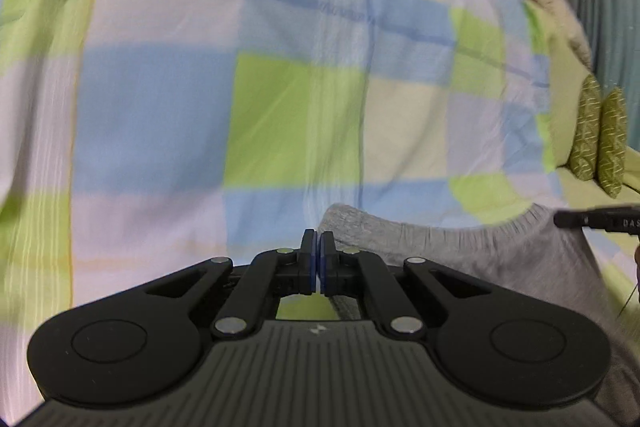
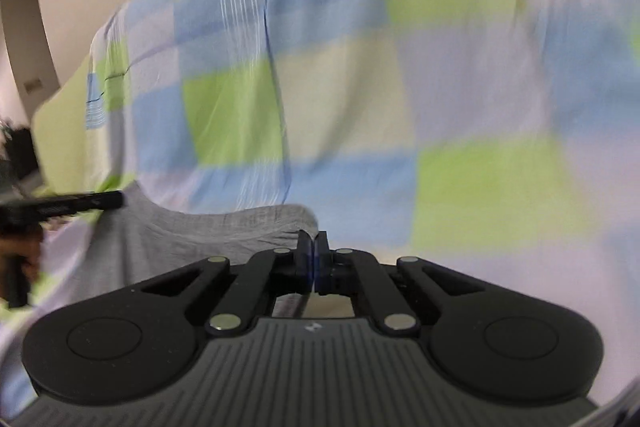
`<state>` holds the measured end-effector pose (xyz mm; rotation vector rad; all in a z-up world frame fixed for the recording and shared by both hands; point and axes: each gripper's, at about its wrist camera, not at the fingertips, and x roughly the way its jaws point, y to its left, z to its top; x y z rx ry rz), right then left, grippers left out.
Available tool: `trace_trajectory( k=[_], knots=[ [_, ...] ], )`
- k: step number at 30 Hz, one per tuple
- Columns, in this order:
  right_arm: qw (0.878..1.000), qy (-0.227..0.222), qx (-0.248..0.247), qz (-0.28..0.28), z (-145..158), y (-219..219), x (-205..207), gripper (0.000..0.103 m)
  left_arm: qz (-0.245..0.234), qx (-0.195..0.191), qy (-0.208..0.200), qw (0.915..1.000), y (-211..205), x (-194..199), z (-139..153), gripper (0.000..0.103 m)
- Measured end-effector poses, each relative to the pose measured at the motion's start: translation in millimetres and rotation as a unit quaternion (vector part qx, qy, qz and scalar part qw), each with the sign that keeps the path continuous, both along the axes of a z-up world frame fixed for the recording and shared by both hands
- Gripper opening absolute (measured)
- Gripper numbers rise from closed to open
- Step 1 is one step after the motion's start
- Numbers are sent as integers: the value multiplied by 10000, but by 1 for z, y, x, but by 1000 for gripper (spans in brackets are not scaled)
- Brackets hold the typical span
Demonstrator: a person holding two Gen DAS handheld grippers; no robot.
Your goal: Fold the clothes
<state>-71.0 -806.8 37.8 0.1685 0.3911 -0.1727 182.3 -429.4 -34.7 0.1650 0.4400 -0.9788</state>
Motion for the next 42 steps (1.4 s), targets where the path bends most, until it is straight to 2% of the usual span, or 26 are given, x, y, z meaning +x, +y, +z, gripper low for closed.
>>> trace_trajectory(
  k=[2,6,9,11,13,14,15,16,17,20,23,24,27,28,29,30,32,34,35,36,37,38,40,41,42],
  knots=[
    [9993,-6,-358,-133,9,0,10,0,25,143,-111,9998,-18,10,-3,0],
    [9960,114,-824,-342,0,-12,39,0,113,340,42,9993,-39,40,-30,0],
    [9953,409,-773,-418,-23,-28,63,0,206,547,180,9981,-52,55,-62,0],
    [9946,799,-577,-312,-46,-39,78,0,227,647,278,9973,-57,58,-76,0],
    [9929,1013,-549,-307,-64,-43,84,2,283,682,352,9967,-55,57,-83,8],
    [9934,961,-519,-348,-67,-44,80,8,316,619,357,9969,-50,56,-82,13],
    [9944,835,-490,-413,-65,-44,74,18,344,560,367,9972,-46,56,-80,21],
    [9953,691,-481,-482,-61,-44,67,22,399,506,373,9972,-41,55,-78,36],
    [9957,542,-514,-544,-52,-43,58,23,583,363,379,9969,-24,50,-68,42],
    [9961,311,-528,-637,-26,-35,26,24,723,125,509,9960,1,35,-52,44],
    [9979,256,-177,-565,-8,-21,-12,28,546,23,816,9952,35,-9,-42,44],
    [9983,306,-49,-486,-8,-11,-30,28,287,51,1141,9930,50,-38,-43,44],
    [9979,391,347,-375,-17,18,-82,31,-124,244,1619,9864,65,-85,-49,45],
    [9972,449,501,-324,-21,29,-99,32,-265,293,1850,9820,71,-106,-53,45],
    [9965,517,587,-294,-25,38,-111,33,-295,291,1905,9808,71,-110,-55,49],
    [9956,595,668,-276,-31,49,-125,33,-464,339,2153,9749,73,-128,-60,52],
    [9940,655,830,-282,-43,71,-153,34,-578,451,2347,9693,71,-148,-68,53],
    [9925,632,971,-386,-50,83,-171,35,-621,559,2591,9622,66,-167,-82,53],
    [9915,608,1053,-455,-54,86,-177,36,-596,596,2544,9634,64,-172,-85,51],
    [9904,591,1135,-518,-57,88,-183,37,-571,633,2494,9646,63,-176,-88,41],
    [9889,590,1238,-570,-61,89,-188,37,-542,662,2420,9665,61,-179,-88,25],
    [9869,610,1368,-599,-65,91,-192,37,-615,661,2395,9667,60,-182,-85,0],
    [9858,672,1452,-514,-70,97,-196,37,-618,612,2287,9696,66,-184,-80,0],
    [9858,695,1463,-455,-72,100,-197,37,-578,658,2054,9747,77,-185,-68,0],
    [9859,705,1468,-392,-73,104,-198,37,-532,647,1995,9763,85,-185,-63,0]
  ],
)
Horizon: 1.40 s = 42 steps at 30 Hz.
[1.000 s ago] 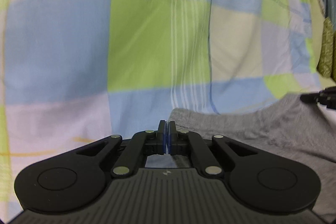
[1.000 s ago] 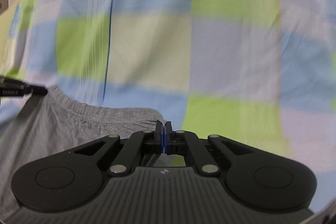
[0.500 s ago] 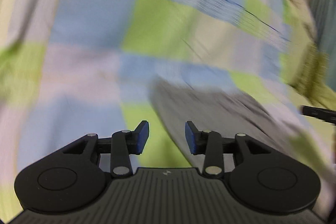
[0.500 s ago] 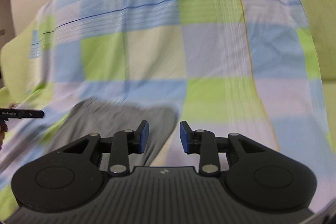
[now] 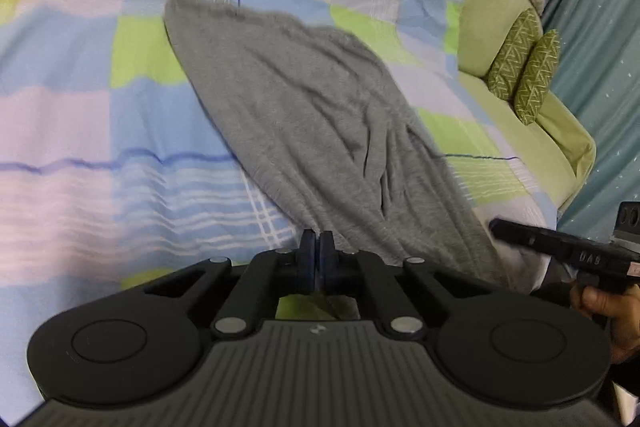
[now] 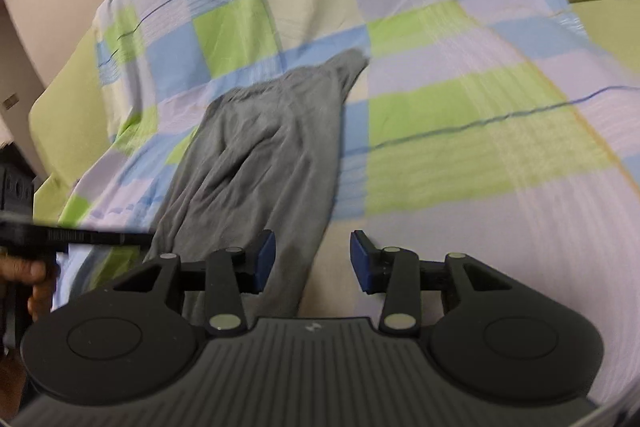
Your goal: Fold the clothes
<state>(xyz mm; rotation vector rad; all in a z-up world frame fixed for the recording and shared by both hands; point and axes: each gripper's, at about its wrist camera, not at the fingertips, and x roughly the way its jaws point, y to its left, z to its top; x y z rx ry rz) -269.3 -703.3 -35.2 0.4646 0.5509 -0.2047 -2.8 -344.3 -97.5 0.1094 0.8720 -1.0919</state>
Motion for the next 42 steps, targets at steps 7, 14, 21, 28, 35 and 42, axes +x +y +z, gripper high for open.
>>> trace_trajectory(
  k=[7,14,21,28,35,42],
  knots=[
    [9998,39,59,205,-4,15,-8,39,958,261,-209,9948,80,28,18,0],
    [9997,137,163,148,-5,28,-24,40,1193,597,-467,9900,94,26,8,0],
    [9993,225,289,61,-9,38,-37,40,841,251,-38,9961,98,-2,16,45],
    [9998,25,-171,137,7,61,-35,42,687,-100,566,9960,84,-12,-13,51],
    [9887,-76,-157,1491,12,114,9,42,669,-533,805,9931,96,6,-15,34],
    [9842,208,845,1542,-16,135,46,41,597,-738,1143,9889,108,46,-27,38]
  ],
)
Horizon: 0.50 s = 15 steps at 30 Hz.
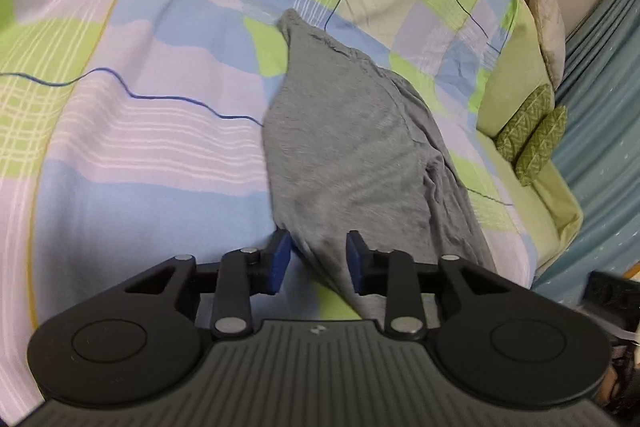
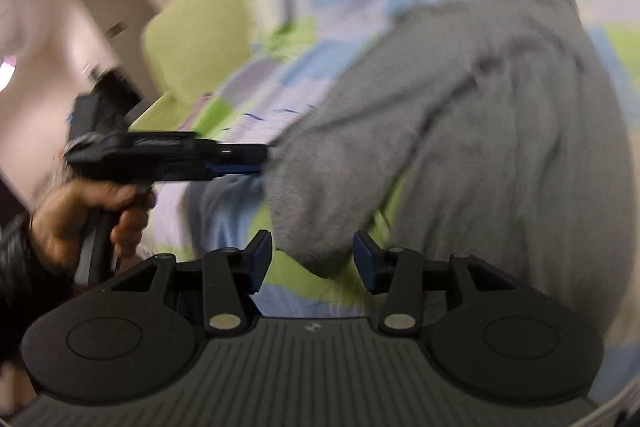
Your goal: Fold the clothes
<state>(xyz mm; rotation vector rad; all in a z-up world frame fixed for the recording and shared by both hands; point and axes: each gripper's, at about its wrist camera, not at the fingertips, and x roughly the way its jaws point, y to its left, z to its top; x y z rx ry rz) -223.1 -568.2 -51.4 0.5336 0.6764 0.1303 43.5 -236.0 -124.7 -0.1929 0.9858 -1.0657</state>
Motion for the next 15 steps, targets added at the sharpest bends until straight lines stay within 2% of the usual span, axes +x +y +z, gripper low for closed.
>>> trace_trajectory(
  k=[4,8,10,11,12,15],
  knots=[
    [9990,-69,367,-238,-9,-3,3,42,-250,-130,11,9996,-12,15,-7,38],
    [9955,-187,850,-385,-20,-5,9,41,-685,-485,350,9959,-20,24,-15,35],
    [9925,-162,1125,-449,-23,-9,8,28,-918,-578,500,9928,-20,24,-15,31],
    [9907,-149,1262,-480,-25,-11,7,12,-976,-621,522,9919,-18,24,-13,21],
    [9891,-139,1371,-511,-26,-12,7,6,-1035,-663,543,9909,-15,24,-11,9],
    [9847,-147,1619,-634,-21,-16,2,2,-1077,-726,551,9900,-6,26,-3,5]
  ],
)
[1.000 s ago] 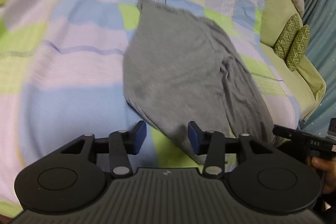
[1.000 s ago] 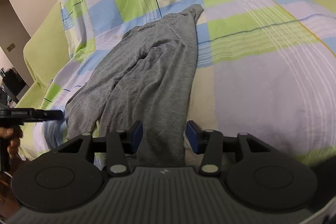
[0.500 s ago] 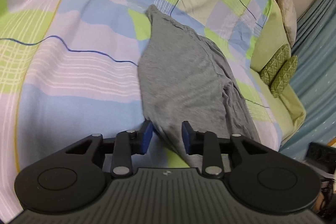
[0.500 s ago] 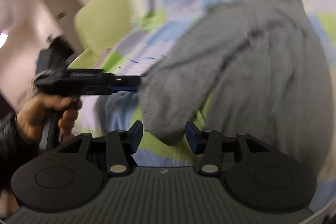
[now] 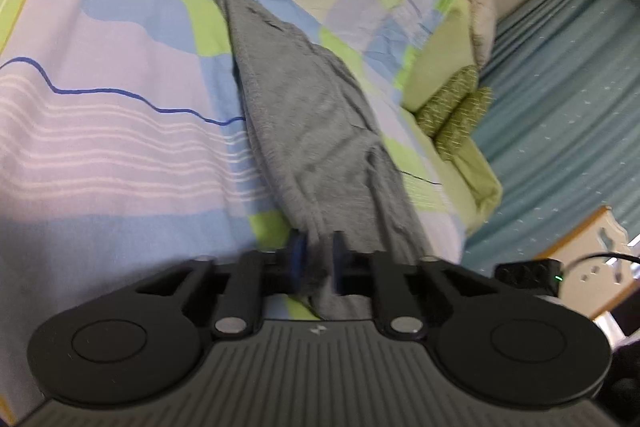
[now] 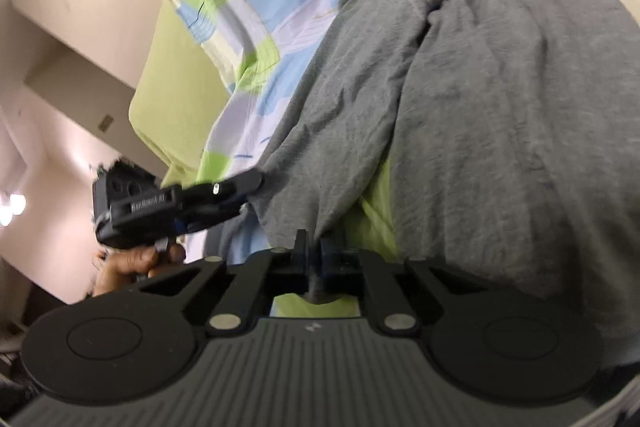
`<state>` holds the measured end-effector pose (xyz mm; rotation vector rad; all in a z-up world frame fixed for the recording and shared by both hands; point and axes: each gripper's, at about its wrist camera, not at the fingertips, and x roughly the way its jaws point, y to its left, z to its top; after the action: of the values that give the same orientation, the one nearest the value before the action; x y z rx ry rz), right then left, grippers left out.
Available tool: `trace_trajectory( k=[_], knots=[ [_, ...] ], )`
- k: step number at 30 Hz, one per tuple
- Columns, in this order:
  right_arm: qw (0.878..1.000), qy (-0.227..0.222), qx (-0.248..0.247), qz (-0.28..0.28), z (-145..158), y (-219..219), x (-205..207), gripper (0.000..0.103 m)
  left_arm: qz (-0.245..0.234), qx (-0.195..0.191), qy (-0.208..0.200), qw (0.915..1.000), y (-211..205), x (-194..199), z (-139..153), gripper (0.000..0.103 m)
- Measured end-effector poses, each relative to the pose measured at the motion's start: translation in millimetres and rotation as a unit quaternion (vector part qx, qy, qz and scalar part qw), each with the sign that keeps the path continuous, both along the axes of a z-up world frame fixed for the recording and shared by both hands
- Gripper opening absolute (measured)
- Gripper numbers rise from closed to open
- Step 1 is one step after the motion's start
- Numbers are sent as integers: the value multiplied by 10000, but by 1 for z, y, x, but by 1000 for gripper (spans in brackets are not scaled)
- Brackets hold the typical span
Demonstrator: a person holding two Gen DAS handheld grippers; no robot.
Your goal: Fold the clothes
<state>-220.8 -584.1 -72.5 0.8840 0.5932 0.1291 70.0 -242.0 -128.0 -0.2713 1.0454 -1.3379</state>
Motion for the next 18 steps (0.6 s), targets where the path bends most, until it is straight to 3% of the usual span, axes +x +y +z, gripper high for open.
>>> trace_trajectory(
  k=[4,8,10,12,15,18],
  knots=[
    [9996,-76,289,13,12,1,-3,1,38,80,-307,9995,15,0,23,2],
    [9997,-167,174,22,24,3,-1,1,179,172,-568,9981,25,4,34,2],
    [9996,-181,187,-50,26,1,-2,1,214,318,-490,9981,24,5,24,10],
    [9992,-206,321,-126,27,-4,-4,1,148,385,-313,9987,21,6,9,39],
    [9971,-319,651,-220,29,-10,-7,1,29,349,-183,9992,15,5,-6,43],
    [9967,-379,655,-276,36,-12,-7,1,-51,245,-91,9996,11,10,-12,43]
  ],
)
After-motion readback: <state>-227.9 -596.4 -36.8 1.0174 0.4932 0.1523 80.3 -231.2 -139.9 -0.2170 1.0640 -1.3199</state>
